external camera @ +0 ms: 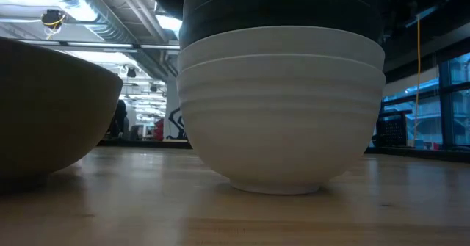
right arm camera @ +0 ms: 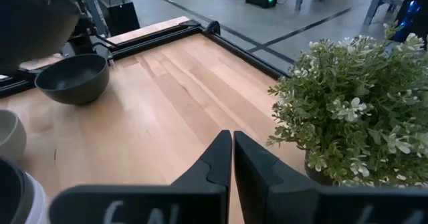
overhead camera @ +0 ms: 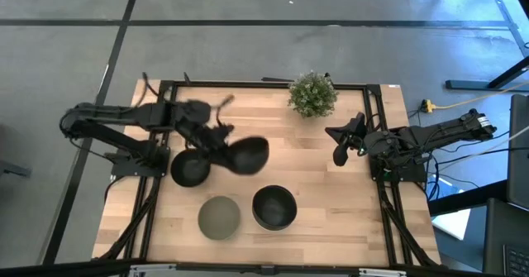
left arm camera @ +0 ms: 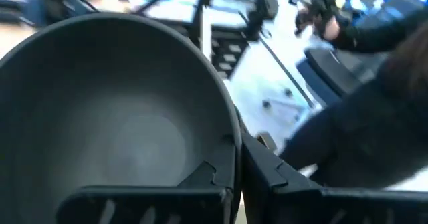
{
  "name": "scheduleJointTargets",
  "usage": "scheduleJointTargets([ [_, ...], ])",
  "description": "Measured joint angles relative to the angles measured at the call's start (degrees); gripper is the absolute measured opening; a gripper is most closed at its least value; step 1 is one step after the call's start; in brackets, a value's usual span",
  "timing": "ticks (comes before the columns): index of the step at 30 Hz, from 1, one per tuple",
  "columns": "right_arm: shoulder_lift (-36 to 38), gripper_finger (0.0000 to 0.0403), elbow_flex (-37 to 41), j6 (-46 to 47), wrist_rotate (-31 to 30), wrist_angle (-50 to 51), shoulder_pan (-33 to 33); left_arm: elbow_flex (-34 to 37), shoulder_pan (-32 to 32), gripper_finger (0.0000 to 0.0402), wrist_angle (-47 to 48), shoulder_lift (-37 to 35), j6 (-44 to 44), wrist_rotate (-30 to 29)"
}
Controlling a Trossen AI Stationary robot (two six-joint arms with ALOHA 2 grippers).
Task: Nest bowls inside each other
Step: Stack the black bowl on top of the black bowl
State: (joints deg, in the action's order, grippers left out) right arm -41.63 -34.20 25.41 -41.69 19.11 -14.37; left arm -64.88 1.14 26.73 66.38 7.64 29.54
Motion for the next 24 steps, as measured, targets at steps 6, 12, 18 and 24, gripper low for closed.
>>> scheduleJointTargets([
  [6, 0.0, 0.0019, 0.0, 0.0, 1.4, 0.3, 0.0, 0.0, 8.5, 0.0002, -6.2, 8.2, 3.6, -2.2],
  [12, 0.0, 0.0019, 0.0, 0.3, 5.2, 3.4, 0.0, -2.4, 13.7, 0.0002, -9.6, 15.1, 8.3, -6.5],
  [18, 0.0, 0.0019, 0.0, 4.2, 8.9, 8.6, 0.0, -8.9, 17.9, 0.0002, -9.7, 21.5, 8.5, -9.3],
  [24, 0.0, 0.0019, 0.0, 4.3, 9.7, 10.0, 0.0, -14.3, 20.2, 0.0002, -9.7, 27.5, 8.8, -11.8],
])
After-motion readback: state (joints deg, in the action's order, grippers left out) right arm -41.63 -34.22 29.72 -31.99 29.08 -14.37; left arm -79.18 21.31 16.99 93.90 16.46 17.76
